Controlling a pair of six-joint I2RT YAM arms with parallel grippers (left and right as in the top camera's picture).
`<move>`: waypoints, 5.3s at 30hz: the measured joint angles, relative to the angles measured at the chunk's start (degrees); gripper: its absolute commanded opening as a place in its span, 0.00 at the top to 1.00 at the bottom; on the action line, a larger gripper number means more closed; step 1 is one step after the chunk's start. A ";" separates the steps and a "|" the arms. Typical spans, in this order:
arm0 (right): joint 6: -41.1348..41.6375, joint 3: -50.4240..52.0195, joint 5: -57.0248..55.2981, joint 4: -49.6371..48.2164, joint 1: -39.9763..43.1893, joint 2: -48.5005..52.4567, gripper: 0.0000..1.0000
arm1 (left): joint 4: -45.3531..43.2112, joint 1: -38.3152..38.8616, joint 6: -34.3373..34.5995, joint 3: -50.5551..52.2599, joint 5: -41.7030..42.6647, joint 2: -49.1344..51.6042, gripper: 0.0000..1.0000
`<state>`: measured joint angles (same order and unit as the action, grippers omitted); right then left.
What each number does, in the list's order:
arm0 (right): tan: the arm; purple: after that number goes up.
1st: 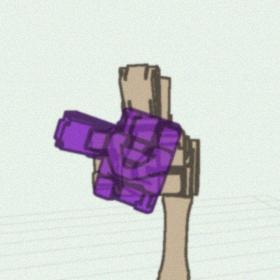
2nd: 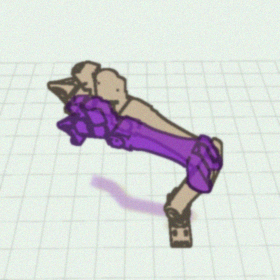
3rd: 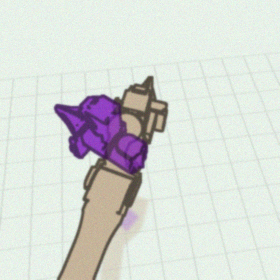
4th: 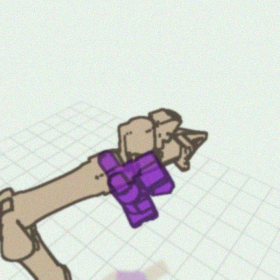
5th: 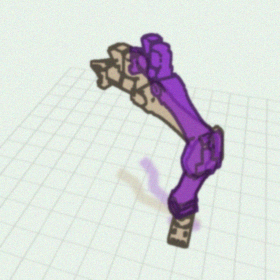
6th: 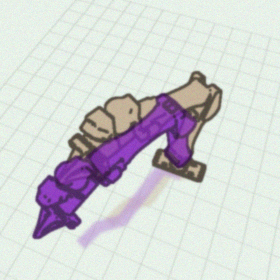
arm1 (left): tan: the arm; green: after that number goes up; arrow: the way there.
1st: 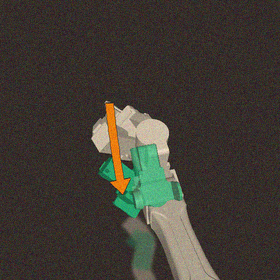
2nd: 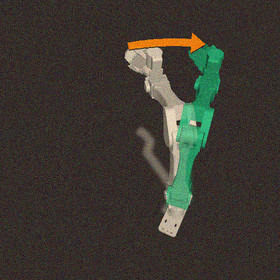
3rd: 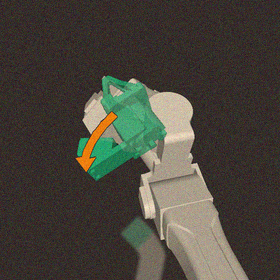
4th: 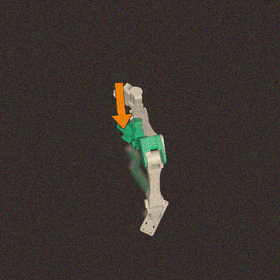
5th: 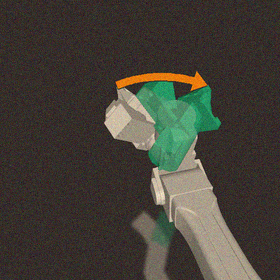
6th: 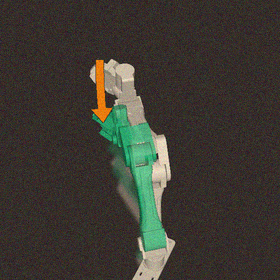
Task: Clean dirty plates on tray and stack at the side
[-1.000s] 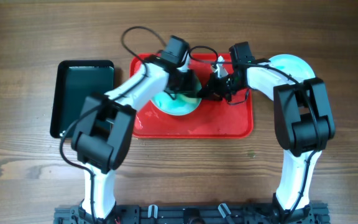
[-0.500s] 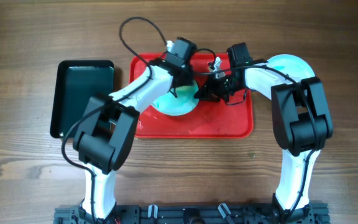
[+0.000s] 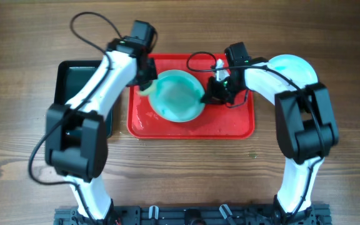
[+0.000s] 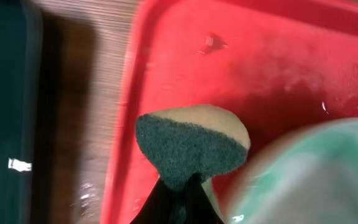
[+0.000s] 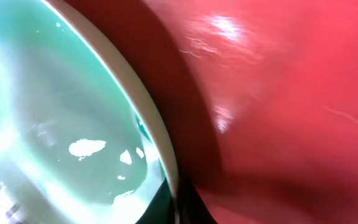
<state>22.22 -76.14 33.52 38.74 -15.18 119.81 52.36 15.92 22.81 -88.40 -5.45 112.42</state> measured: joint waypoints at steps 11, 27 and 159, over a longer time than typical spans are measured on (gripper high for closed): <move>-0.66 0.74 -35.19 12.55 -0.28 -23.12 0.96 | 1.84 -3.32 0.00 -0.07 7.30 -1.81 0.96; 0.48 0.74 -81.26 14.64 -23.56 -30.36 0.96 | 1.64 -3.13 0.61 -0.07 8.50 -1.81 0.96; 8.39 9.86 -21.90 -14.84 -2.03 -8.85 0.96 | -21.53 15.02 9.35 6.71 -13.22 7.04 0.96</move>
<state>30.61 -66.28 11.62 23.90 -17.21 110.96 30.83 30.94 32.16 -81.69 -18.68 119.46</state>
